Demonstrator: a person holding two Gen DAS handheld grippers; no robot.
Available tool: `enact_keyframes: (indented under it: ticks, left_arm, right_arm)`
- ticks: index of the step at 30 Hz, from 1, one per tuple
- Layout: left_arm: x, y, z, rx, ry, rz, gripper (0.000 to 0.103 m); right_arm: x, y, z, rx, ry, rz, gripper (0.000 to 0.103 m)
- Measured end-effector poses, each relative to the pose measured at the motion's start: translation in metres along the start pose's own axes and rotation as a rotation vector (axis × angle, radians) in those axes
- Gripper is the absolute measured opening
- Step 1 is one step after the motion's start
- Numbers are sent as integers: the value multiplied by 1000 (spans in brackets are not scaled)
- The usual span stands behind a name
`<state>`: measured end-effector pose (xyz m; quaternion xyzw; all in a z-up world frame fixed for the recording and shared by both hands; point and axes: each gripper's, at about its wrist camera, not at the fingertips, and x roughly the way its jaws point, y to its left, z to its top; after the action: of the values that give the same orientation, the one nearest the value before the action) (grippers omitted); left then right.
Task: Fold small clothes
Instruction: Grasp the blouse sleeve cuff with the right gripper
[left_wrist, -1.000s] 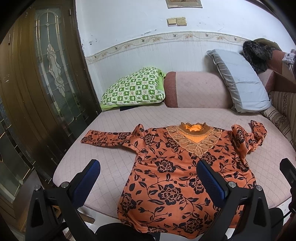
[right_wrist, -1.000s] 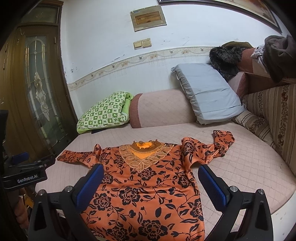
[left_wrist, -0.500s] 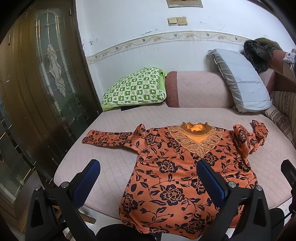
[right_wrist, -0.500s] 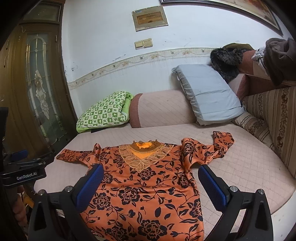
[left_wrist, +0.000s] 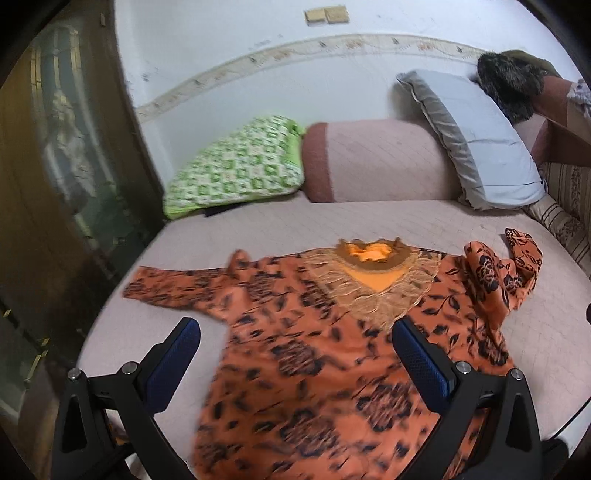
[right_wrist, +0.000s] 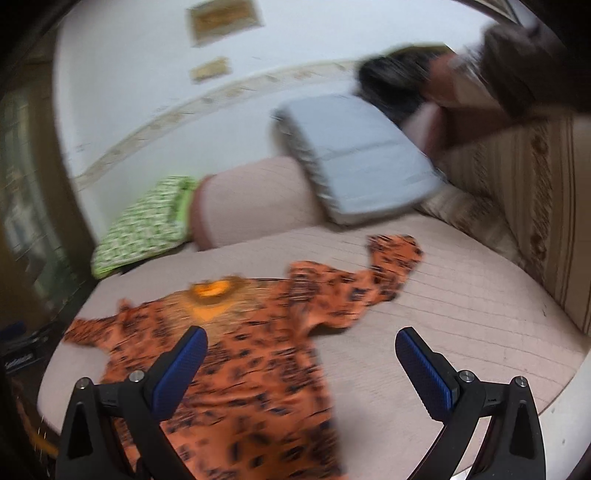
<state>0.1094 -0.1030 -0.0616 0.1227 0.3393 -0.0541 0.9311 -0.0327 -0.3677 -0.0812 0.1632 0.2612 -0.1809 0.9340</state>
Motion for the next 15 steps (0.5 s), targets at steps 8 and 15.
enact_keyframes:
  ticks: [8,15]
  left_arm:
    - [131,-61,15,-110,127,-87,103]
    - [188,-51,4,-187,211,-31,103]
  right_arm:
    - [133,-142,36,237,153,-110,103]
    - [236,-164,84,226,193,-157,102]
